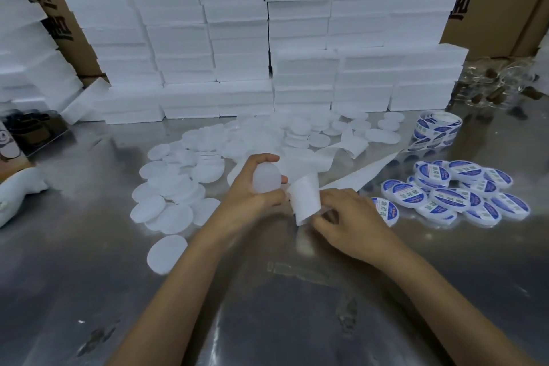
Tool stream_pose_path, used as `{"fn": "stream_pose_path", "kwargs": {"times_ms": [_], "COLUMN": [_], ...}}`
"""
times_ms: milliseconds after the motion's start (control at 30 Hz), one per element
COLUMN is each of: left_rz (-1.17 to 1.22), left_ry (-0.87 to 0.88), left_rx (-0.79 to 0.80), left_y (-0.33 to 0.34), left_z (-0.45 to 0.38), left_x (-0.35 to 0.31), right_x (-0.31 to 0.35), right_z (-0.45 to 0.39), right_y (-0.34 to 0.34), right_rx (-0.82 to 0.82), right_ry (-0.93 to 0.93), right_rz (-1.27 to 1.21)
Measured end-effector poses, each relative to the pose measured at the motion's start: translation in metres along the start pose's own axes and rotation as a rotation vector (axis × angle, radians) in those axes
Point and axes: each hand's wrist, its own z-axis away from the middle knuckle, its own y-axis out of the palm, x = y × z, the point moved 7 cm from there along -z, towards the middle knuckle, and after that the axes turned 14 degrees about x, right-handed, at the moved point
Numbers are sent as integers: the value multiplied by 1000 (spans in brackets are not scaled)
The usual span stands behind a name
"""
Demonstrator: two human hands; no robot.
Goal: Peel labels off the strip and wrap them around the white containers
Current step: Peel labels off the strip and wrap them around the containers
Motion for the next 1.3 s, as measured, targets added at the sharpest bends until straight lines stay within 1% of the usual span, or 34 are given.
{"fn": "stream_pose_path", "kwargs": {"times_ms": [33, 133, 200, 367, 467, 533, 667, 800, 867, 1033, 1167, 1300], "left_rz": [3, 6, 11, 55, 98, 131, 294, 321, 327, 367, 363, 391], "left_ry": [9, 23, 42, 90, 92, 82, 62, 2, -34, -74, -72, -71], "left_rx": [-25, -58, -50, -66, -108, -142, -127, -166, -178, -179, -181, -165], "left_y": [-2, -4, -3, -2, -2, -2, 8, 11, 11, 11, 11, 12], "left_z": [0, -1, -2, -2, -2, -3, -3, -1, 0, 1, 1, 1], "left_x": [-1, -4, -4, -5, -4, -3, -1, 1, 3, 7, 7, 8], "right_x": [-1, -4, -5, -10, -9, -8, -5, 5, 10, 16, 28, 29], "right_z": [-4, -11, -12, -9, -1, 2, 7, 9, 12, 22, 25, 25], "right_y": [-1, 2, 5, 6, 3, -1, -10, -10, -10, -18, -22, -21], "right_rx": [9, 130, 152, 75, 8, -36, -178, -127, -133, -311, -343, -364], "right_ry": [-3, -12, 9, 77, 57, 15, -72, -150, -162, -139, -208, -224], "right_rz": [-82, -376, -427, -568, -838, -909, -861, -773, -718, -485, -275, -228]}}
